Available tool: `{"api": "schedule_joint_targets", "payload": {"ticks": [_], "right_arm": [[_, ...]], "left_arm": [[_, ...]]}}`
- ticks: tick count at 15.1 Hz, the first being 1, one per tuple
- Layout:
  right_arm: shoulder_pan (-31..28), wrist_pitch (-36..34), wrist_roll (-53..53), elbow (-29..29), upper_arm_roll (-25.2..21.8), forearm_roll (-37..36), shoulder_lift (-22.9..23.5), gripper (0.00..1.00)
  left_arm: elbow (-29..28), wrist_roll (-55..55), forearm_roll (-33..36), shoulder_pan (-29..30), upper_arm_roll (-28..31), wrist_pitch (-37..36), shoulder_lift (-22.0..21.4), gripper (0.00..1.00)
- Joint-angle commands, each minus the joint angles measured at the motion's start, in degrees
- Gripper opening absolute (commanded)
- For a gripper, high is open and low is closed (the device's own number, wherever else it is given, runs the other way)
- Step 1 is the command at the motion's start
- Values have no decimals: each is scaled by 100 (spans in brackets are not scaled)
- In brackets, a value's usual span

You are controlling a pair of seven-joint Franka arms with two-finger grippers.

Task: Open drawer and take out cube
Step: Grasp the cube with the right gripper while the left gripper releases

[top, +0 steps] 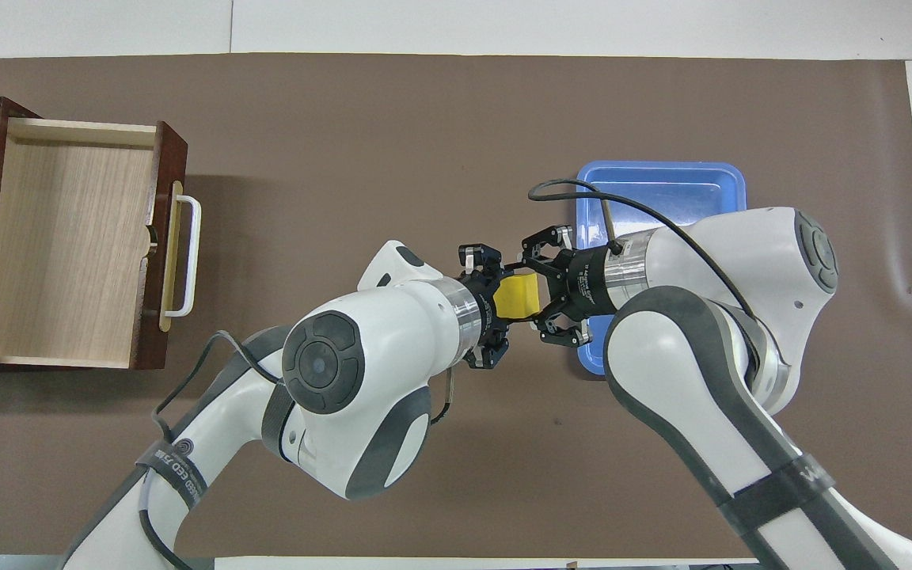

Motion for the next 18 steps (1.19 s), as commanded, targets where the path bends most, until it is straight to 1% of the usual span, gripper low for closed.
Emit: {"api": "schedule_joint_targets", "payload": {"ticks": [1, 3, 4, 5, 11, 12, 13, 14, 16, 18], "right_arm": [[-1, 22, 56, -98, 19, 91, -61, 52], [-1, 22, 56, -98, 10, 91, -61, 51], [0, 22, 56, -98, 19, 91, -61, 31], [0, 22, 65, -98, 19, 91, -61, 0], [-114, 5, 127, -45, 10, 91, -35, 0], [-150, -4, 126, -37, 10, 91, -35, 0], [-159, -30, 126, -28, 10, 91, -26, 0], [-159, -30, 126, -2, 10, 91, -17, 0], [-202, -57, 126, 25, 1, 91, 9, 0], [-246, -74, 126, 69, 10, 91, 9, 0]], "left_arm": [[-171, 25, -96, -44, 75, 97, -175, 0], [-180, 25, -96, -35, 75, 88, -184, 0], [-171, 25, -96, -35, 75, 105, -175, 0], [-171, 25, -96, -35, 75, 97, -175, 0], [-180, 34, -96, -27, 75, 88, -175, 0], [-171, 43, -96, -26, 75, 88, -175, 33], [-145, 95, -96, -26, 83, 70, -175, 93], [-110, 96, -88, -18, 109, -69, -175, 100], [31, 104, -18, 271, 127, -446, -175, 100], [232, 165, 122, 718, 136, -1095, -184, 100]]}}
